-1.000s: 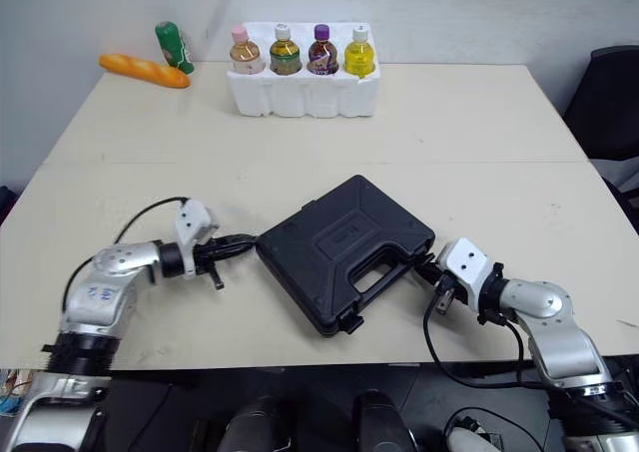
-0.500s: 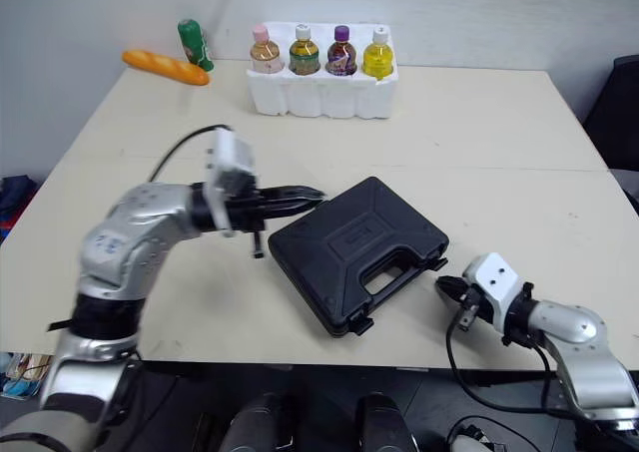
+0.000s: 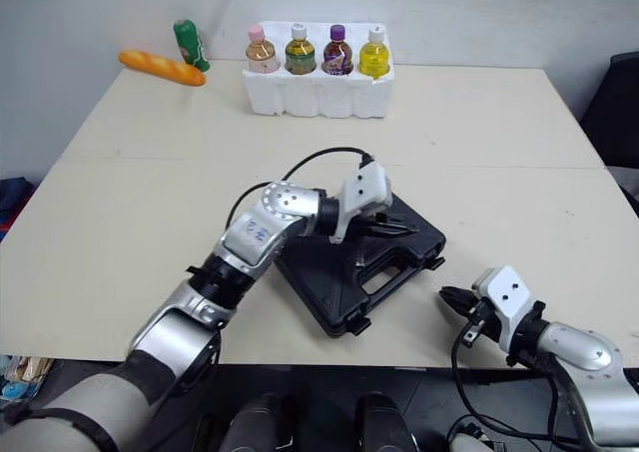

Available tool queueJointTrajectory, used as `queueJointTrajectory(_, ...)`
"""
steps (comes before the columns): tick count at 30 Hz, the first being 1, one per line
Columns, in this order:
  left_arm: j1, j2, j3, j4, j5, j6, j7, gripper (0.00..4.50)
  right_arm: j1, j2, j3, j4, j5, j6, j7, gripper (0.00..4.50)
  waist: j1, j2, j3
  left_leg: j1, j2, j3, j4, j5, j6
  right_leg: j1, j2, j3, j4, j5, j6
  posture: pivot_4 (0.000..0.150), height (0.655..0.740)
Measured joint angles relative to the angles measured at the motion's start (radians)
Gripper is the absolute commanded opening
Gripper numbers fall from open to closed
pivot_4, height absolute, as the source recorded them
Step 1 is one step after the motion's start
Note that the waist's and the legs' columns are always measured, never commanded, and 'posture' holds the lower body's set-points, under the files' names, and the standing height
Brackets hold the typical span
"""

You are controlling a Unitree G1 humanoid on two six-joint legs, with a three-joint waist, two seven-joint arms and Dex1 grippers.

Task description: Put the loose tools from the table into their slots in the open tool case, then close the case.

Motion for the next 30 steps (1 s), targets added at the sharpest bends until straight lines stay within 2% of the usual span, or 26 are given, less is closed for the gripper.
queueJointTrajectory(4, -0.041, -0.038, -0.005, 0.172, 0.062, -0.029, 0.034, 0.0, 0.001, 0.01, 0.0, -0.003, -0.001, -0.001, -0.025, 0.02, 0.0, 0.0, 0.0, 0.0, 0.0, 0.0, 0.0, 0.0, 0.0, 0.0, 0.0, 0.0, 0.0, 0.0, 0.0, 0.15, 0.74)
queueJointTrajectory(7, -0.053, -0.042, -0.017, 0.218, 0.091, -0.035, 0.03, 0.0, -0.002, 0.016, 0.0, -0.003, -0.003, -0.005, -0.043, 0.02, 0.001, 0.0, -0.001, 0.001, 0.002, -0.001, 0.0, 0.0, 0.0, 0.001, 0.0, -0.001, 0.0, 0.0, 0.0, 0.15, 0.74)
queueJointTrajectory(17, 0.001, -0.038, -0.039, 0.212, 0.143, -0.061, 0.026, 0.0, -0.066, 0.056, 0.005, 0.005, -0.023, -0.034, -0.089, 0.02, 0.001, -0.002, -0.033, 0.011, 0.007, -0.009, -0.002, -0.011, 0.004, 0.019, 0.0, -0.002, -0.01, -0.002, -0.004, 0.15, 0.74)
queueJointTrajectory(30, 0.002, -0.03, -0.031, 0.213, 0.143, -0.061, 0.016, 0.0, -0.109, 0.056, 0.047, 0.041, -0.035, -0.041, -0.08, 0.02, 0.0, 0.001, -0.035, 0.011, 0.007, -0.009, -0.002, -0.011, 0.004, 0.019, -0.003, -0.002, -0.01, -0.002, -0.004, 0.15, 0.74)
